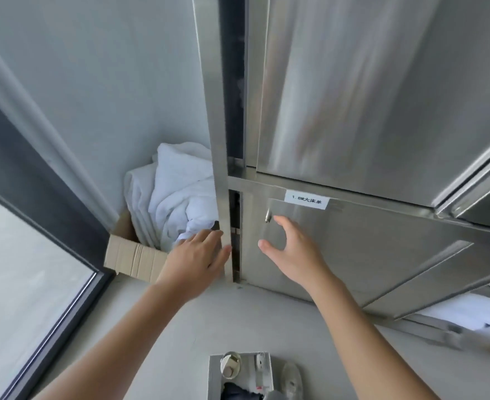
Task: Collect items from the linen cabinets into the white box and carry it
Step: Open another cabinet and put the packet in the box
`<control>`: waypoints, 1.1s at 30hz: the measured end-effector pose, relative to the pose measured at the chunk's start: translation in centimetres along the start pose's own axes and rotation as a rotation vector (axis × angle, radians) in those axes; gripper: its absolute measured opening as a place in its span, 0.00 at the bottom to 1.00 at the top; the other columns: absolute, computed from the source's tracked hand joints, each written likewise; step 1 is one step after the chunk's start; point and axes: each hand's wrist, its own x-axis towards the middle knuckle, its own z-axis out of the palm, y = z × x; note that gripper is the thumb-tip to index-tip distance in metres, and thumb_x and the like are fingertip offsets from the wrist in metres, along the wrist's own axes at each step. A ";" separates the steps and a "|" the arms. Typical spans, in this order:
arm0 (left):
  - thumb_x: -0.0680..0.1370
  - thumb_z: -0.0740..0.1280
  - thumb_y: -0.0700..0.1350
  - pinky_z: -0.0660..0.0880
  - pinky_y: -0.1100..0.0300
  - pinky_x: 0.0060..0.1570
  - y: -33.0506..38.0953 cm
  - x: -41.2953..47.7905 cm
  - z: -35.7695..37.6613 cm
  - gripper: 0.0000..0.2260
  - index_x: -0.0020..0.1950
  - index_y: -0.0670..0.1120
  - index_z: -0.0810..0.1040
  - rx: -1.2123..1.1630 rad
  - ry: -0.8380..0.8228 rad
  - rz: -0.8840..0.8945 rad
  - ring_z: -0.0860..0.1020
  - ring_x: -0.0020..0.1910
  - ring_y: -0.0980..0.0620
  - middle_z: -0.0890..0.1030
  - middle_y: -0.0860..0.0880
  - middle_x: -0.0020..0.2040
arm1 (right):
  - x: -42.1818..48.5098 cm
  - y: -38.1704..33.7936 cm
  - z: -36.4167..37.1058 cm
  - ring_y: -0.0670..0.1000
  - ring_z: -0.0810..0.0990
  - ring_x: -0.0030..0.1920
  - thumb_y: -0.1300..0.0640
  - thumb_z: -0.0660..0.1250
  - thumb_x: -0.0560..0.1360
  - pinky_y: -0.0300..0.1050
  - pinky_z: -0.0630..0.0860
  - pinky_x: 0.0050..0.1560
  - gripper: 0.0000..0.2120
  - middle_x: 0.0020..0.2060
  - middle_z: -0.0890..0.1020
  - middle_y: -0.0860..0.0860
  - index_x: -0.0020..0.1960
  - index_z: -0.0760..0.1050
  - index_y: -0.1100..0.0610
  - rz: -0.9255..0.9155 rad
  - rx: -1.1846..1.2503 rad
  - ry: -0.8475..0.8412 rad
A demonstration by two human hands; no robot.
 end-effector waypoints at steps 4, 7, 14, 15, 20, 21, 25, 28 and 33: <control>0.81 0.50 0.60 0.72 0.51 0.55 -1.8 0.8 -1.3 0.21 0.67 0.52 0.71 0.056 0.027 -0.100 0.78 0.56 0.48 0.77 0.53 0.62 | 4.5 -1.9 3.2 0.49 0.67 0.74 0.39 0.66 0.77 0.41 0.64 0.65 0.34 0.75 0.70 0.46 0.78 0.63 0.50 -0.143 -0.040 -0.115; 0.82 0.49 0.60 0.72 0.50 0.55 -2.4 1.7 -2.5 0.21 0.64 0.51 0.73 0.068 0.073 -0.152 0.78 0.55 0.48 0.78 0.53 0.59 | 7.7 -1.7 4.6 0.50 0.66 0.75 0.39 0.65 0.78 0.46 0.66 0.69 0.33 0.75 0.70 0.47 0.79 0.62 0.51 -0.225 -0.139 -0.230; 0.83 0.53 0.58 0.73 0.51 0.54 -1.8 4.3 -1.8 0.19 0.66 0.50 0.74 0.019 0.133 -0.284 0.78 0.57 0.49 0.79 0.53 0.59 | 15.0 0.5 6.0 0.50 0.57 0.80 0.43 0.63 0.80 0.49 0.59 0.76 0.30 0.79 0.65 0.49 0.79 0.64 0.54 -0.476 -0.446 -0.452; 0.83 0.53 0.58 0.73 0.50 0.54 -1.7 4.6 -1.3 0.19 0.66 0.50 0.74 -0.004 0.141 -0.299 0.78 0.57 0.49 0.79 0.53 0.60 | 15.9 0.7 6.2 0.49 0.55 0.81 0.43 0.63 0.80 0.49 0.57 0.77 0.30 0.79 0.64 0.49 0.79 0.64 0.54 -0.513 -0.482 -0.467; 0.81 0.49 0.60 0.72 0.52 0.54 -2.1 5.1 1.8 0.22 0.62 0.50 0.75 -0.069 0.167 -0.289 0.78 0.55 0.48 0.80 0.53 0.57 | 19.4 1.6 7.6 0.51 0.51 0.82 0.43 0.64 0.79 0.49 0.52 0.79 0.31 0.80 0.63 0.51 0.78 0.64 0.55 -0.691 -0.689 -0.492; 0.81 0.48 0.60 0.72 0.53 0.54 -2.3 5.0 2.4 0.23 0.62 0.50 0.75 -0.075 0.170 -0.294 0.78 0.54 0.48 0.80 0.53 0.56 | 19.7 1.8 8.0 0.52 0.52 0.82 0.43 0.64 0.79 0.49 0.50 0.79 0.32 0.80 0.63 0.52 0.78 0.64 0.56 -0.716 -0.749 -0.489; 0.80 0.46 0.62 0.70 0.55 0.57 -2.6 4.2 4.5 0.27 0.67 0.50 0.74 -0.093 0.153 -0.347 0.78 0.57 0.49 0.79 0.53 0.60 | 19.5 2.3 9.9 0.55 0.59 0.79 0.42 0.65 0.77 0.51 0.46 0.80 0.32 0.73 0.70 0.54 0.75 0.66 0.58 -0.754 -0.995 -0.425; 0.80 0.45 0.63 0.71 0.54 0.58 -2.3 3.5 5.4 0.28 0.67 0.50 0.74 -0.116 0.143 -0.352 0.78 0.58 0.50 0.79 0.53 0.61 | 19.3 2.6 10.3 0.56 0.63 0.74 0.42 0.65 0.76 0.52 0.48 0.80 0.30 0.67 0.75 0.54 0.71 0.68 0.59 -0.748 -1.055 -0.384; 0.81 0.48 0.62 0.73 0.52 0.56 -2.4 2.3 6.3 0.26 0.66 0.49 0.75 -0.169 0.180 -0.356 0.78 0.57 0.49 0.80 0.53 0.59 | 19.0 4.3 9.4 0.55 0.65 0.72 0.41 0.64 0.76 0.51 0.54 0.77 0.27 0.66 0.75 0.52 0.69 0.70 0.56 -0.728 -1.043 -0.378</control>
